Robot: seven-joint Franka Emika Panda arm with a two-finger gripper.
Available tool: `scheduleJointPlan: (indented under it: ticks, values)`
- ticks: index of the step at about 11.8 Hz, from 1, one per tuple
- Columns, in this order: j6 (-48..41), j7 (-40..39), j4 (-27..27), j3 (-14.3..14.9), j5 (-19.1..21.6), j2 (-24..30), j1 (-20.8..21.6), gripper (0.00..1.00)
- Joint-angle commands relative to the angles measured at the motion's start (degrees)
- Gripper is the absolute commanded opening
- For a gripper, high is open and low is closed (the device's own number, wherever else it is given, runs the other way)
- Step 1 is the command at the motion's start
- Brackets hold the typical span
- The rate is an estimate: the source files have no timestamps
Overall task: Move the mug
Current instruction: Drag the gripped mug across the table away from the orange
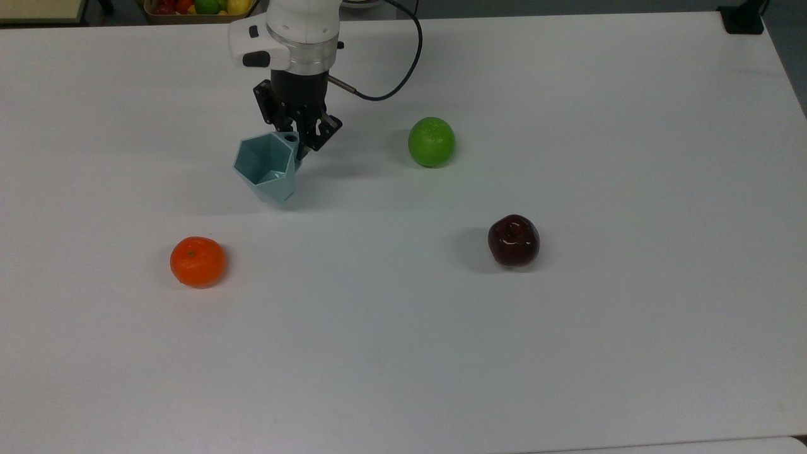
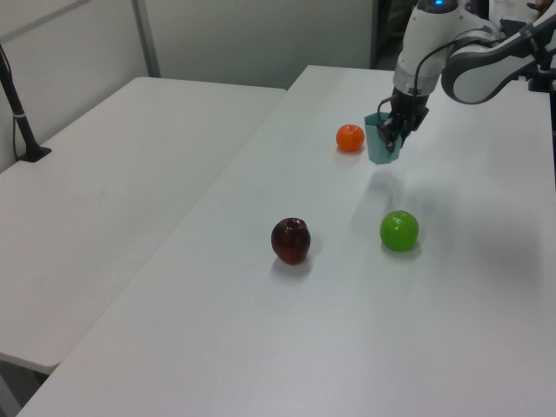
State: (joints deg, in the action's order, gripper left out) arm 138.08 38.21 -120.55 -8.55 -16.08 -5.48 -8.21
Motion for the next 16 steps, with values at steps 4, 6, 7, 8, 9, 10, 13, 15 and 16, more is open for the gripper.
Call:
scheduleJointPlan:
  ticks: [4,6,7,8,9,10,13,15,16]
  values:
    - [1.31,-16.39,-12.5,-1.47,4.65,8.55,-3.65,0.03]
    - [0.26,-21.05,-14.79,-1.38,4.74,9.78,-3.74,0.03]
    - [-0.35,-22.38,-15.23,-1.38,4.83,9.96,-3.74,0.03]
    - [-1.14,-24.04,-15.41,-1.38,4.83,10.13,-3.74,0.03]
    - [-2.63,-26.06,-15.41,-1.38,4.83,10.14,-3.92,0.04]
    - [-4.47,-27.47,-15.41,-1.38,5.0,10.14,-3.92,0.1]
    - [-7.13,-28.45,-15.15,-1.38,5.09,10.14,-3.92,0.81]
    - [-7.57,-28.72,-15.15,-1.38,5.09,10.05,-3.83,1.0]
    - [-7.57,-28.81,-15.15,-1.29,5.09,10.05,-3.83,1.0]
